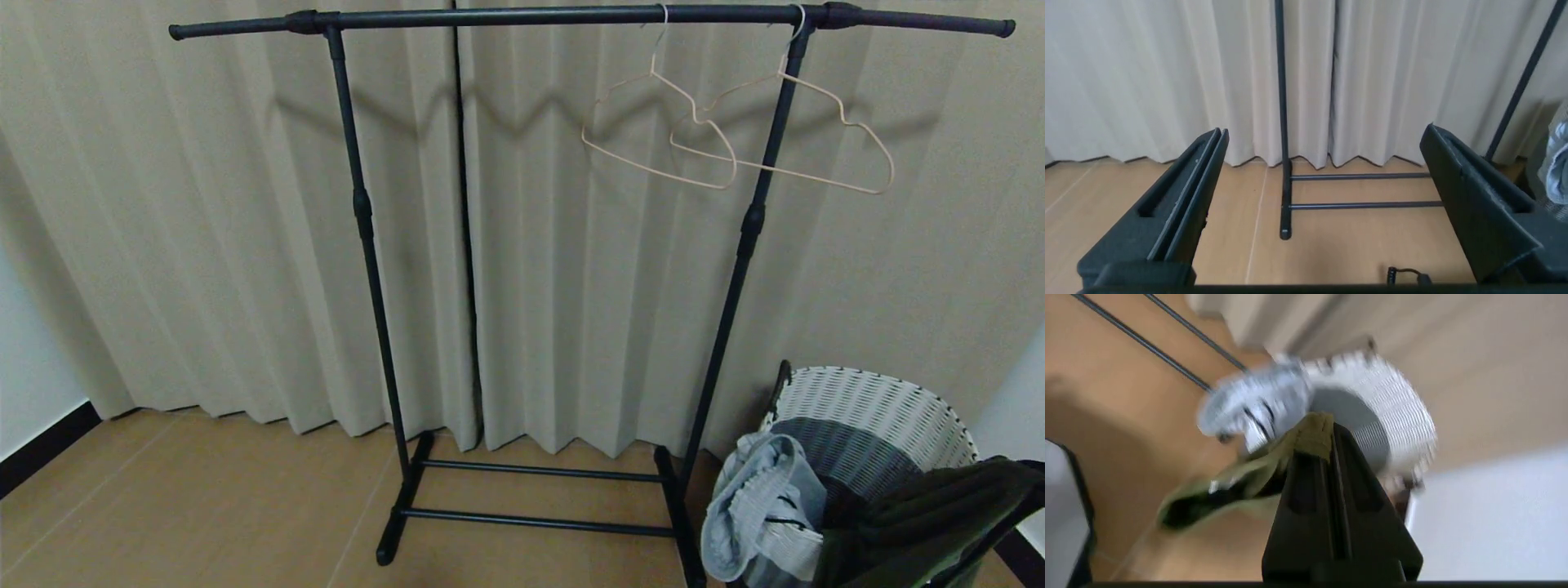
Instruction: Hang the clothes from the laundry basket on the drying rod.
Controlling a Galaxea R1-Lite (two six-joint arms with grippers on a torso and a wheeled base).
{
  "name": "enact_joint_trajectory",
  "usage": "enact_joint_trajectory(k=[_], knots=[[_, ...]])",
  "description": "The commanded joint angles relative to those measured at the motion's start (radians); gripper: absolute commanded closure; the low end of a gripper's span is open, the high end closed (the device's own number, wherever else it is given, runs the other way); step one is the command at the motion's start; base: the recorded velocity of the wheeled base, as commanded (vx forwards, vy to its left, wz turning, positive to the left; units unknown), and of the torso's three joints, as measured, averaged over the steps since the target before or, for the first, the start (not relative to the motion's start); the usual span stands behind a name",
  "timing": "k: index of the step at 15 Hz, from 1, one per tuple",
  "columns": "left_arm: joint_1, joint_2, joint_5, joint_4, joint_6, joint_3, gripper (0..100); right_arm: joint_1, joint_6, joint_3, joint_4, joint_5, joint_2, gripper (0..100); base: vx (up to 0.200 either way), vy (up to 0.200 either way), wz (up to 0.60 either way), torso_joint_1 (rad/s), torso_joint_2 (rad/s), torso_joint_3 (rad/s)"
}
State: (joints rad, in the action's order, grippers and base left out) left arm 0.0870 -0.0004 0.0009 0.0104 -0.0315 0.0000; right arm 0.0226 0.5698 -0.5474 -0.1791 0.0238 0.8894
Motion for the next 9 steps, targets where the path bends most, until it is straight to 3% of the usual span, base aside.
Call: enact_joint_trajectory(k=[1,2,4,5,7,9], knots=[[0.0,0.0,-0.001,0.0,-0.001,0.0,0,0.062,-0.002,-0.017,0.02,0.019,0.043,100,0.0,0.0,0.0,0.0,0.0,0.0],[0.0,0.0,-0.042,0.0,-0.007,0.0,0,0.169,-0.042,-0.057,0.044,0.021,0.074,100,0.0,0.0,0.0,0.0,0.0,0.0],[0.0,0.0,-0.14,0.0,-0.028,0.0,0,0.366,-0.254,-0.123,0.047,0.021,0.109,100,0.0,0.0,0.0,0.0,0.0,0.0],[0.0,0.0,-0.147,0.0,-0.039,0.0,0,0.441,-0.357,-0.151,0.047,0.021,0.126,100,0.0,0.0,0.0,0.0,0.0,0.0],[0.0,0.0,-0.176,0.0,-0.057,-0.006,0,0.508,-0.458,-0.18,0.049,0.022,0.161,100,0.0,0.0,0.0,0.0,0.0,0.0],[0.002,0.0,-0.314,-0.006,-0.059,-0.086,0,0.53,-0.464,-0.19,0.089,0.027,0.194,100,0.0,0.0,0.0,0.0,0.0,0.0]])
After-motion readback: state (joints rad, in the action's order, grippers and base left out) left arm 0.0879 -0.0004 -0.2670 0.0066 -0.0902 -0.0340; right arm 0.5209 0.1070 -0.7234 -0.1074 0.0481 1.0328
